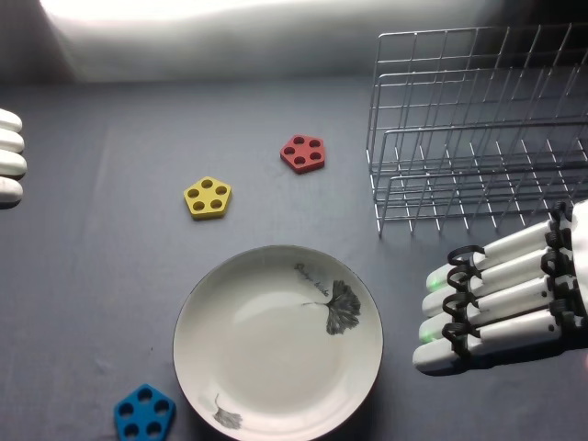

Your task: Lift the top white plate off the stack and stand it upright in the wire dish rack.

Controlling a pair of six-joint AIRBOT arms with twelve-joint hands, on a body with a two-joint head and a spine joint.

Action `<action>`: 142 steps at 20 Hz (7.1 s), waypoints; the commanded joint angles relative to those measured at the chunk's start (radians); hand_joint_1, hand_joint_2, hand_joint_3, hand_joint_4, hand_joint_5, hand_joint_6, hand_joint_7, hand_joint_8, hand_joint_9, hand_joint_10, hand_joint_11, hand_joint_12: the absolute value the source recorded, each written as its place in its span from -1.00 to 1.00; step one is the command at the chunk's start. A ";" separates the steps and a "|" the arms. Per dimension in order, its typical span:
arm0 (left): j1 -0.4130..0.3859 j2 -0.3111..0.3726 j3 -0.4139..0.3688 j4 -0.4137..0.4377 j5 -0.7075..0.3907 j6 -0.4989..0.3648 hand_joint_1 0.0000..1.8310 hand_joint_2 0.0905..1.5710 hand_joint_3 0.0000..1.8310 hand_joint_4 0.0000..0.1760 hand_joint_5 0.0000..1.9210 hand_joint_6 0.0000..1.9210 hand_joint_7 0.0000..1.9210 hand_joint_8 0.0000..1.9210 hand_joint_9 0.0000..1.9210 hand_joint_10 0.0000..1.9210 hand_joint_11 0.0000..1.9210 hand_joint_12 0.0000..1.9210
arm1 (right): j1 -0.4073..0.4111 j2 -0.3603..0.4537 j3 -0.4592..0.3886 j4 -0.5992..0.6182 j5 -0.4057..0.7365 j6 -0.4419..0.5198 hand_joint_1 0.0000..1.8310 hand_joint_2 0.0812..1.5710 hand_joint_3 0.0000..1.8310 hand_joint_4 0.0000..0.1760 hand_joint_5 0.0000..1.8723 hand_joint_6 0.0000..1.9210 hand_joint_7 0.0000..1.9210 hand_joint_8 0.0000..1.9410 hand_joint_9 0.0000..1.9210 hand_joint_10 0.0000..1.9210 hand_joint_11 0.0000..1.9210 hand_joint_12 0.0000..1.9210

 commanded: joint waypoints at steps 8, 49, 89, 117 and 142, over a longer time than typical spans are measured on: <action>-0.028 0.044 -0.109 0.008 -0.052 0.082 -1.00 0.22 -1.00 -1.00 -0.93 -0.99 -0.91 -0.99 -0.92 -0.99 -0.92 -0.93 | 0.003 0.006 0.000 0.060 0.046 0.000 -0.98 0.19 -1.00 -1.00 -0.85 -0.99 -0.80 -0.99 -0.79 -0.99 -0.80 -0.99; -0.224 -0.057 -0.511 0.347 0.489 0.214 -0.99 0.24 -1.00 -1.00 -0.91 -1.00 -0.88 -1.00 -0.91 -1.00 -0.89 -0.94 | 0.003 -0.006 0.021 0.074 0.027 -0.002 -1.00 0.21 -1.00 -1.00 -0.83 -0.99 -0.80 -0.99 -0.79 -0.99 -0.79 -0.99; -0.163 -0.189 -0.402 0.392 0.598 0.275 -0.97 0.23 -1.00 -1.00 -0.92 -1.00 -0.88 -1.00 -0.89 -1.00 -0.88 -0.96 | 0.029 -0.052 0.121 0.088 0.010 -0.008 -1.00 0.23 -1.00 -1.00 -0.85 -1.00 -0.77 -1.00 -0.75 -0.99 -0.76 -0.98; -0.192 -0.333 -0.442 0.352 0.727 0.276 -0.99 0.24 -1.00 -1.00 -0.91 -1.00 -0.89 -1.00 -0.90 -1.00 -0.90 -0.98 | -0.002 -0.099 0.136 0.223 0.048 -0.117 -1.00 0.23 -1.00 -1.00 -0.84 -1.00 -0.77 -1.00 -0.76 -1.00 -0.75 -0.99; -0.188 -0.342 -0.414 0.340 0.725 0.277 -0.99 0.24 -1.00 -1.00 -0.93 -1.00 -0.90 -1.00 -0.90 -1.00 -0.89 -0.98 | -0.053 -0.172 0.139 0.227 -0.024 -0.143 0.41 0.21 -1.00 -1.00 -0.75 -0.99 -0.82 -0.99 -0.81 -1.00 -0.73 -0.98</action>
